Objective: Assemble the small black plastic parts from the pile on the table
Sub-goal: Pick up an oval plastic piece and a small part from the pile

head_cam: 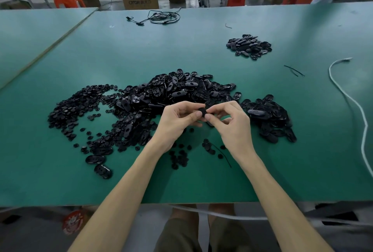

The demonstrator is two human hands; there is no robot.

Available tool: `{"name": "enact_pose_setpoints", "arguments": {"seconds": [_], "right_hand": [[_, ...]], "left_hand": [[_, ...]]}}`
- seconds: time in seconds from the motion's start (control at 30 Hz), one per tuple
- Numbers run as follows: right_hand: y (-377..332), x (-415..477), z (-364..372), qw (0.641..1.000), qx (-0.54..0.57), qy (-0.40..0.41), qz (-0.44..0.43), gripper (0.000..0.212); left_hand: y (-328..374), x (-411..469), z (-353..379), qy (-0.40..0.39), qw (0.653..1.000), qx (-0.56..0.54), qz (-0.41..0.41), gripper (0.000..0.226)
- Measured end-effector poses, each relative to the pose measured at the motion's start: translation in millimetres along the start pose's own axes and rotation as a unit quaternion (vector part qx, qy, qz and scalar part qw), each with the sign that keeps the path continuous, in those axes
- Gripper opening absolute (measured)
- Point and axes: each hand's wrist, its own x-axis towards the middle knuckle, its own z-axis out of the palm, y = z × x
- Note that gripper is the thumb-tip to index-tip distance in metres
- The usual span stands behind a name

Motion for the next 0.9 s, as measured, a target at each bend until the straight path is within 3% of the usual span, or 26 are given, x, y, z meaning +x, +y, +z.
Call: {"name": "enact_pose_setpoints", "arguments": {"seconds": [0.43, 0.9], "right_hand": [[1.2, -0.7, 0.3, 0.999, -0.021, 0.016, -0.039, 0.012], [-2.6, -2.0, -0.7, 0.999, -0.003, 0.025, -0.020, 0.017]], "left_hand": [[0.5, 1.1, -1.1, -0.008, 0.999, -0.045, -0.013, 0.026], [0.5, 1.0, -3.0, -0.024, 0.997, -0.068, -0.024, 0.023]]}}
